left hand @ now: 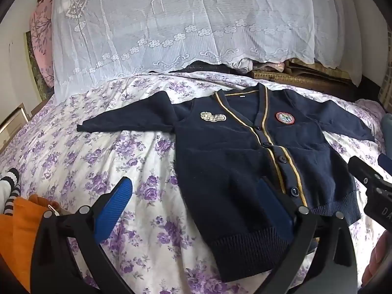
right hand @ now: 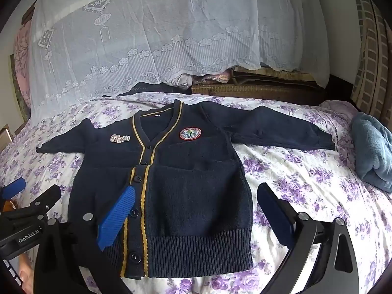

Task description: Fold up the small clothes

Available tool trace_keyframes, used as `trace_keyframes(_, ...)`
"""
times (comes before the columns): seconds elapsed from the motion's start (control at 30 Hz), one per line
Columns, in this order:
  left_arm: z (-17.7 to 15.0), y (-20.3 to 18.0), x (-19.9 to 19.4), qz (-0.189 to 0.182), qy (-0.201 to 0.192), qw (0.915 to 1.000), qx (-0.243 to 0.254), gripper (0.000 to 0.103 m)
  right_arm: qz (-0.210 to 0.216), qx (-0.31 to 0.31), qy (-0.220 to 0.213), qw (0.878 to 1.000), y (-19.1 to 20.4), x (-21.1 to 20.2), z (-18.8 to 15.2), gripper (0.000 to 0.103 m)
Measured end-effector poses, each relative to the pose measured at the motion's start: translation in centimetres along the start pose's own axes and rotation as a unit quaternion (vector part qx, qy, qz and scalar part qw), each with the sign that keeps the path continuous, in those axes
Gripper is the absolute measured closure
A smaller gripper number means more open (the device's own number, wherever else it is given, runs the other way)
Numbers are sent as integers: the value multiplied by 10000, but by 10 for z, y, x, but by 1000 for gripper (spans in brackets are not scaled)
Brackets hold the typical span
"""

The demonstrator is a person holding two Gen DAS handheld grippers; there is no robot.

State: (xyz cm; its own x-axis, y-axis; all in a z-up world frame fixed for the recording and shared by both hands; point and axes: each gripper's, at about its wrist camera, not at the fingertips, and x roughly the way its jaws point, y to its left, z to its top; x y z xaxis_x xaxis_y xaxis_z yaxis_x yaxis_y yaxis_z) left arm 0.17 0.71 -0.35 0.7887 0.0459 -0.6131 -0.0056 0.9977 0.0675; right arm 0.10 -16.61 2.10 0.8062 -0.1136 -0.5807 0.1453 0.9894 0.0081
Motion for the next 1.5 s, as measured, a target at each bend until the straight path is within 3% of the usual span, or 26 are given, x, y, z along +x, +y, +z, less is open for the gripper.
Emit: trace_keyframes(1.5, -4, 1, 3, 27, 87, 10000, -34, 4, 64, 120, -40, 9999, -4, -4, 0, 3)
